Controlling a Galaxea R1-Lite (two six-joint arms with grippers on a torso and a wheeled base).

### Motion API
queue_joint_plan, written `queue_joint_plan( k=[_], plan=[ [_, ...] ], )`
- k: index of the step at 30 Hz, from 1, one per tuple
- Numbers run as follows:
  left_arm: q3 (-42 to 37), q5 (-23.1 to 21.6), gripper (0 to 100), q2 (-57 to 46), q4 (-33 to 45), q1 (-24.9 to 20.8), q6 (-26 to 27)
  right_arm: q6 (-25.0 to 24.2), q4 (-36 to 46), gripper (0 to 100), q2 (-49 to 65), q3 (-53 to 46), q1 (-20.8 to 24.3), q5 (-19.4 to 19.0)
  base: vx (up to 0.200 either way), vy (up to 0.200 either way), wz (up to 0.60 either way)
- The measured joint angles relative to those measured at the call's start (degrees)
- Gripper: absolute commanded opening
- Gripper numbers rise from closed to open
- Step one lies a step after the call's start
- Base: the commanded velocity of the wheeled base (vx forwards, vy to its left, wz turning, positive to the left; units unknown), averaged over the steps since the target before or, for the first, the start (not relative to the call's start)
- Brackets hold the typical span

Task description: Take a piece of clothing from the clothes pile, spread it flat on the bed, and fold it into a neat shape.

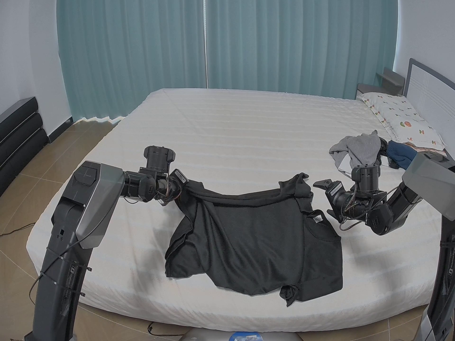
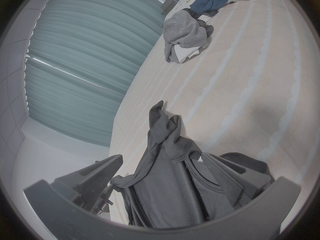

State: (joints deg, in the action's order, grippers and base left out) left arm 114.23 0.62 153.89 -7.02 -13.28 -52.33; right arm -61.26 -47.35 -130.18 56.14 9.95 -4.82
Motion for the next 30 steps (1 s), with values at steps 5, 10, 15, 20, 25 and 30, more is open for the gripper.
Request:
queue_joint_plan(
  k=[5,10,15,20,25,30],
  plan=[
    [0.3,1.9,0,-0.8,-6.1,0.5,-0.4,0.0,0.0,100,0.0,0.1,0.4,0.0,0.0,0.0,0.0],
    [0.4,3.6,100,-1.4,-10.0,0.5,-0.2,0.0,-0.4,100,0.7,-0.1,1.7,0.0,0.0,0.0,0.0],
    [0.4,4.1,100,-0.8,-10.1,0.6,-0.2,-0.1,-0.4,100,1.2,-0.7,3.4,0.0,0.0,0.0,0.0],
    [0.2,4.1,100,-0.7,-7.9,0.6,-0.2,-0.1,-0.4,100,1.0,-1.1,5.0,0.0,0.0,0.0,0.0],
    [-1.3,3.7,100,-1.1,-5.9,0.9,-0.4,-0.1,-0.3,100,0.1,-0.6,6.2,0.0,0.0,0.0,0.0],
    [-7.3,1.5,100,-3.6,-6.1,1.0,-0.7,0.0,0.0,100,-1.4,1.1,7.1,0.0,0.0,0.0,0.0]
  ],
)
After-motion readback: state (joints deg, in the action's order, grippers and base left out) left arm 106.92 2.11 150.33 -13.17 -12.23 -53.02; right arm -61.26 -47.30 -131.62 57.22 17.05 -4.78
